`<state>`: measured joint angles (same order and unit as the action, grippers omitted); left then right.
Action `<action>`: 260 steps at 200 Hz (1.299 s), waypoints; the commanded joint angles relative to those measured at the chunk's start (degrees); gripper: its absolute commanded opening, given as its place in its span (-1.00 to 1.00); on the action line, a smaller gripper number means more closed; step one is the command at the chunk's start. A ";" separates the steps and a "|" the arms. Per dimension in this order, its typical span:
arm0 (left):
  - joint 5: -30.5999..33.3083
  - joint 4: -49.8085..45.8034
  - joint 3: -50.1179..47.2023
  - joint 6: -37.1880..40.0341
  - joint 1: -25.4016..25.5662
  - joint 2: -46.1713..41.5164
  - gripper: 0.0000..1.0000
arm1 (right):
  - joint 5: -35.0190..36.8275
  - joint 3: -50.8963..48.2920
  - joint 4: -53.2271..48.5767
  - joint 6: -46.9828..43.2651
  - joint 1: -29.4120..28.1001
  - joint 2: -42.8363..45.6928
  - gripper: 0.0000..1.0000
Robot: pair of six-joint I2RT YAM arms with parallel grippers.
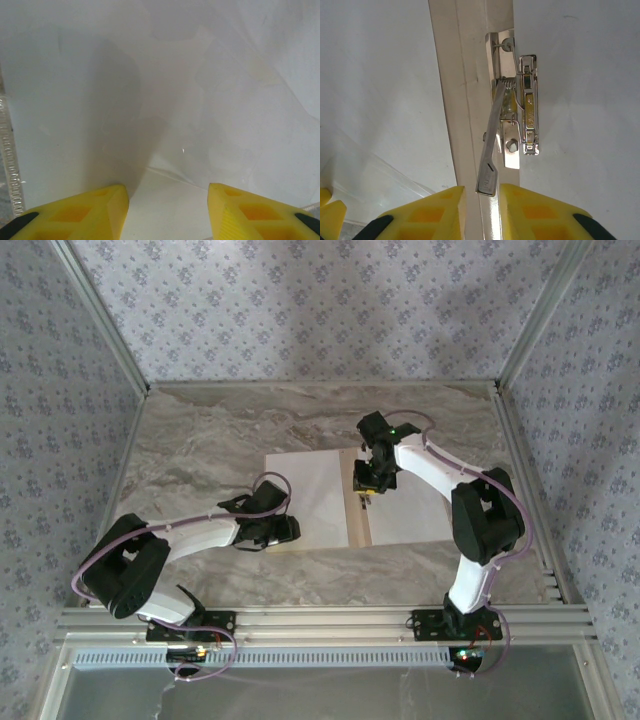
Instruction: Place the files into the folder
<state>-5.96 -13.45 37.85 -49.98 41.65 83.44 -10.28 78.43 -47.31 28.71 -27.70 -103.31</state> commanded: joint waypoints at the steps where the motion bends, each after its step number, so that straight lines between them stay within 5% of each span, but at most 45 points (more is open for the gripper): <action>1: 0.93 -5.07 -1.02 1.17 0.21 2.69 -0.03 | 0.18 1.98 -2.33 0.47 -0.31 -1.37 -0.45; 260: 1.12 -5.88 -0.75 0.65 0.28 3.38 0.01 | -0.52 2.60 -3.24 -0.57 0.17 -1.90 -0.57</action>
<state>-5.98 -14.15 38.70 -50.00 41.65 84.12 -10.74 79.77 -48.56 28.67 -27.68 -105.12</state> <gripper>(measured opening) 0.501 0.221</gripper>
